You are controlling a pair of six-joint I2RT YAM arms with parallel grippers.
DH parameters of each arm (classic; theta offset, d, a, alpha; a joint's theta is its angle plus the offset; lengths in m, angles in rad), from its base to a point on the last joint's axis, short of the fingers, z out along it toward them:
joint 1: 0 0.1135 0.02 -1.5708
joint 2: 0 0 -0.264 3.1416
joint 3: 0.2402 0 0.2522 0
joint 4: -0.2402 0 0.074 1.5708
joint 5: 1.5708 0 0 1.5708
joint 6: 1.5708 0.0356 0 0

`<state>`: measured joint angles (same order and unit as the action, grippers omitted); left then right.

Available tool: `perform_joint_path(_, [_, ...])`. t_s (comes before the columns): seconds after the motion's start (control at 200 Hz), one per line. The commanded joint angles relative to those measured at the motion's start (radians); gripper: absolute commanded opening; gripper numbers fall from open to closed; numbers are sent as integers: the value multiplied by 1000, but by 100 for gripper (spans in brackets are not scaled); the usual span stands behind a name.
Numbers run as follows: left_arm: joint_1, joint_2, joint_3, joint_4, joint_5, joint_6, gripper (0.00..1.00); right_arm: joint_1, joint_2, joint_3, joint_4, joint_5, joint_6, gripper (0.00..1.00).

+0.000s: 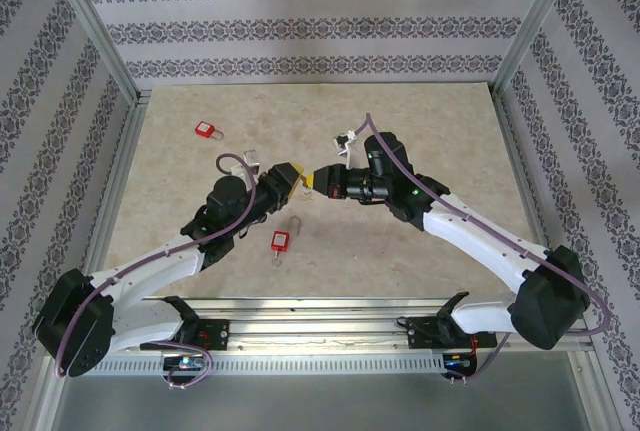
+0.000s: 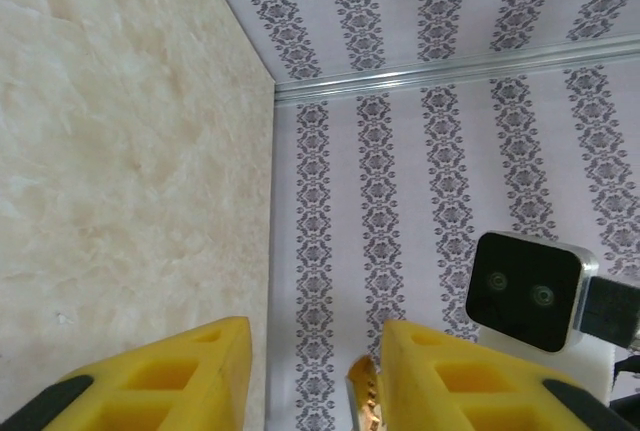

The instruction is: Unlock with the key

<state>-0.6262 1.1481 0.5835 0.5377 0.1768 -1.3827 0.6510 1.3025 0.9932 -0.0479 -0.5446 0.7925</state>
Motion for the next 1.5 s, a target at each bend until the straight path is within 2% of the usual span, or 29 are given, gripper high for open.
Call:
perform_joint_path(0.0, [8,4,-2,110,13,-4,27,11,8,20,49,-22,23,0])
perform_joint_path(0.165, [8,10,-16,124,15,-5,0,12,14,19,52,-25,30,0])
perform_joint_path(0.35, [8,12,-35,154,8,-6,0,12,12,4,111,-38,62,0])
perform_joint_path(0.395, [8,9,-47,169,-6,-11,0,12,6,-14,135,-27,71,13])
perform_joint_path(0.47, [8,8,-63,208,-20,-16,0,12,-5,-50,191,-19,90,30])
perform_joint_path(0.53, [7,6,-67,234,-29,-13,0,13,-9,-79,244,-18,113,36])
perform_joint_path(0.615, [7,4,-68,263,-37,-4,0,13,-9,-111,326,-17,147,38])
perform_joint_path(0.799, [-1,-15,-68,267,-59,19,0,17,11,-122,404,-20,188,35])
perform_joint_path(1.494, [-16,-51,-83,295,-112,68,0,49,34,-170,497,-15,257,24])
